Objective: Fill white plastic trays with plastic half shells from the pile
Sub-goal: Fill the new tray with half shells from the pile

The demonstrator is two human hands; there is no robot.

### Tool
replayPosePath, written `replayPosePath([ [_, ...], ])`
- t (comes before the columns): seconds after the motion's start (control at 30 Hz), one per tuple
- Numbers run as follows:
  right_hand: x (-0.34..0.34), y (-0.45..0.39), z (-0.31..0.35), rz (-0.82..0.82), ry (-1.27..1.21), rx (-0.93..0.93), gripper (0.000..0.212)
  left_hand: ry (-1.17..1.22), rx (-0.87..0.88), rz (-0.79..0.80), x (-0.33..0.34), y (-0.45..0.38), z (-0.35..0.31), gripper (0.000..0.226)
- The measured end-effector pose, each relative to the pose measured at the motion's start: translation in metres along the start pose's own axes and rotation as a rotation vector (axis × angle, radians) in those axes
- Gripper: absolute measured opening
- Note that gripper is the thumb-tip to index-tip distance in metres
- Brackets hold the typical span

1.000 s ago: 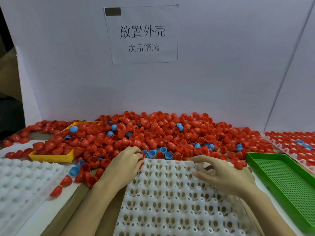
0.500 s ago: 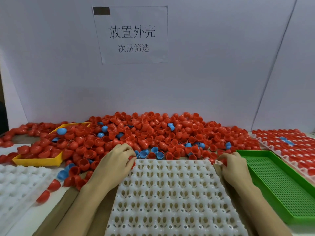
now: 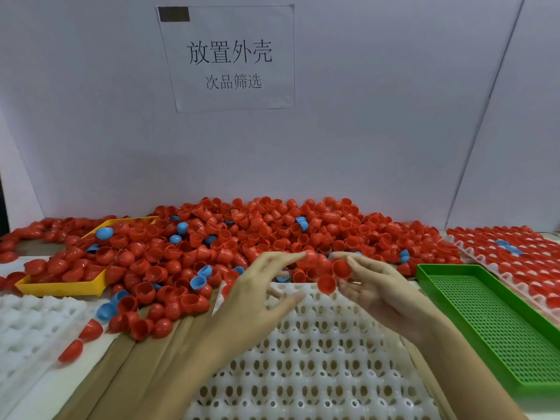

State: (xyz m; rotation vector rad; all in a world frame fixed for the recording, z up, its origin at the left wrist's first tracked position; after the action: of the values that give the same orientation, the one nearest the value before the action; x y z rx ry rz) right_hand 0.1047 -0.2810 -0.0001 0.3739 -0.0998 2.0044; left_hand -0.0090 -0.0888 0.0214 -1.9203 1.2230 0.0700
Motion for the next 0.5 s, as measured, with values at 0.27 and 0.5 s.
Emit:
replayPosePath([
  [0.27,0.026,0.006,-0.011,0.211,0.050,-0.011,0.038,0.257,-0.212,0.007,0.019,0.008,0.002,0.054],
  [0.5,0.021,0.004,-0.011,0.147,0.082,-0.012,0.034,0.231,-0.354,-0.015,0.014,0.009,0.014,0.045],
])
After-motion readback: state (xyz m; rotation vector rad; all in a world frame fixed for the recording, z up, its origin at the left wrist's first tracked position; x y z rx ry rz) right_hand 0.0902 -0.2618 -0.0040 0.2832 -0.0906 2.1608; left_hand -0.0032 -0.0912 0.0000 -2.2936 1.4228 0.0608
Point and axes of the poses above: each hand's wrist, its own y-axis away from the middle knuckle, its own x-axis out of the palm, z = x × y, the point moved 6 cm from there along -y, towards the middle knuckle, and after that the axes turned 15 degrees about -z, right-handed, at the moved point
